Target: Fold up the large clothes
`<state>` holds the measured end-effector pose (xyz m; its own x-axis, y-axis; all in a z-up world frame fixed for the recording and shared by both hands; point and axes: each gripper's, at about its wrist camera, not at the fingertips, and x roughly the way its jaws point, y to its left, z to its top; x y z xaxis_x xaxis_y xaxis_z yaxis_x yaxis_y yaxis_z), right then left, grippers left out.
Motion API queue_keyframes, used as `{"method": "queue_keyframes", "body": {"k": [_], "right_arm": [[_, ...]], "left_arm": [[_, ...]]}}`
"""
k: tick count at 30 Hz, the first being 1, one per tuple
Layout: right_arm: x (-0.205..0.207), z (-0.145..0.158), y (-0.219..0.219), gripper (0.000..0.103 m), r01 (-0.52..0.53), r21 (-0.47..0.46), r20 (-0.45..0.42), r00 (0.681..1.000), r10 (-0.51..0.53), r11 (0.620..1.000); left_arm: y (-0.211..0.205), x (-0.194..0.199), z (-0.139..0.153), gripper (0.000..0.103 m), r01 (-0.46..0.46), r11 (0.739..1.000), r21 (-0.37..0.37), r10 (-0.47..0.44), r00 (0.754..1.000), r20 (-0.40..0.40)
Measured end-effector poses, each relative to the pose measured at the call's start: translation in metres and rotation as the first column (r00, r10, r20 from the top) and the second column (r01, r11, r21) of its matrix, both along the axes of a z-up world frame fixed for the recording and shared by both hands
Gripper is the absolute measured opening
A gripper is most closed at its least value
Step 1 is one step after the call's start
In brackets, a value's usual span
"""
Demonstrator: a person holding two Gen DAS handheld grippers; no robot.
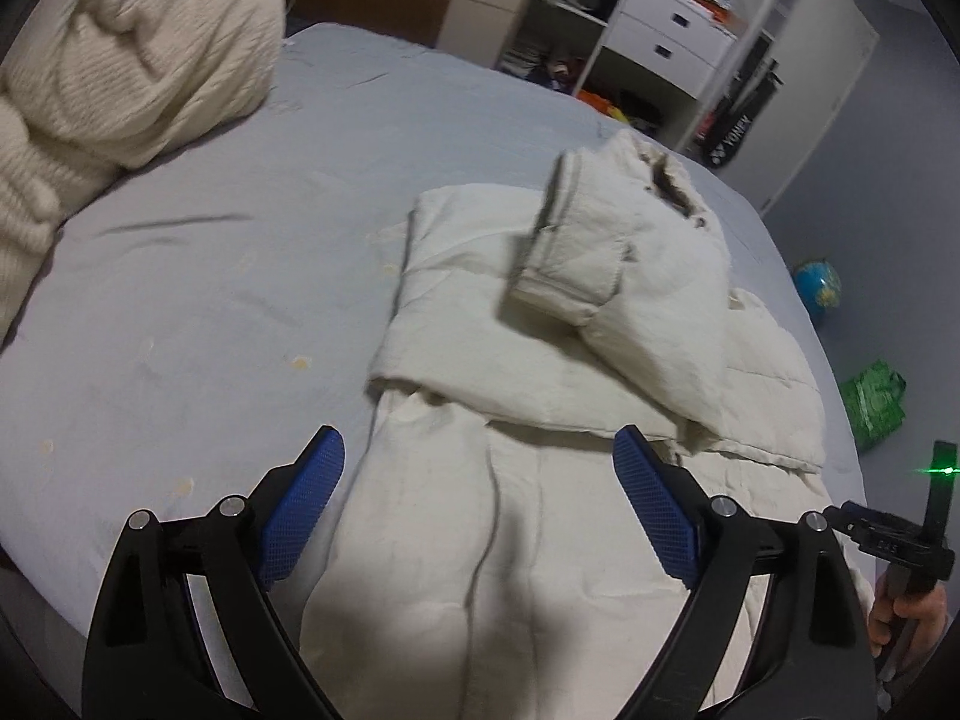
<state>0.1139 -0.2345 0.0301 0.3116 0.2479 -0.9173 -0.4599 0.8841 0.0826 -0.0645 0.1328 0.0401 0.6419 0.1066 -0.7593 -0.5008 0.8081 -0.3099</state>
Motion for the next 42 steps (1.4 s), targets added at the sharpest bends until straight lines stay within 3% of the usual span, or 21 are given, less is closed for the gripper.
{"method": "queue_keyframes", "body": {"k": [9, 18, 25, 29, 31, 34, 36, 39, 42], "right_arm": [[-0.005, 0.019, 0.117, 0.075, -0.172, -0.013, 0.040, 0.984, 0.173, 0.985], [-0.030, 0.014, 0.239, 0.075, -0.343, -0.123, 0.103, 0.929, 0.356, 0.931], [-0.033, -0.001, 0.297, 0.076, -0.361, -0.238, 0.168, 0.899, 0.404, 0.902], [-0.028, -0.009, 0.314, 0.077, -0.343, -0.309, 0.209, 0.885, 0.416, 0.887], [-0.023, -0.009, 0.315, 0.074, -0.338, -0.311, 0.232, 0.879, 0.416, 0.888], [-0.012, -0.003, 0.305, 0.055, -0.328, -0.263, 0.248, 0.886, 0.392, 0.907], [-0.005, 0.007, 0.294, 0.034, -0.315, -0.214, 0.259, 0.894, 0.365, 0.925], [0.005, 0.020, 0.279, 0.023, -0.288, -0.156, 0.271, 0.907, 0.321, 0.945], [0.021, 0.039, 0.248, 0.022, -0.224, -0.051, 0.269, 0.935, 0.230, 0.973]], "left_arm": [[0.017, -0.013, -0.003, 0.088, -0.101, 0.994, -0.045, 0.101, 0.995, 0.014], [0.038, -0.025, -0.012, 0.088, -0.179, 0.976, -0.127, 0.183, 0.983, 0.029], [0.054, -0.033, -0.022, 0.088, -0.218, 0.953, -0.212, 0.232, 0.972, 0.043], [0.057, -0.032, -0.024, 0.088, -0.216, 0.950, -0.224, 0.231, 0.972, 0.043], [0.057, -0.033, -0.023, 0.088, -0.209, 0.952, -0.223, 0.225, 0.973, 0.050], [0.058, -0.034, -0.024, 0.088, -0.210, 0.950, -0.232, 0.228, 0.972, 0.054], [0.060, -0.035, -0.026, 0.088, -0.212, 0.948, -0.237, 0.230, 0.972, 0.054], [0.060, -0.034, -0.025, 0.088, -0.210, 0.949, -0.234, 0.229, 0.972, 0.054], [0.060, -0.033, -0.025, 0.088, -0.211, 0.950, -0.231, 0.228, 0.972, 0.051]]}}
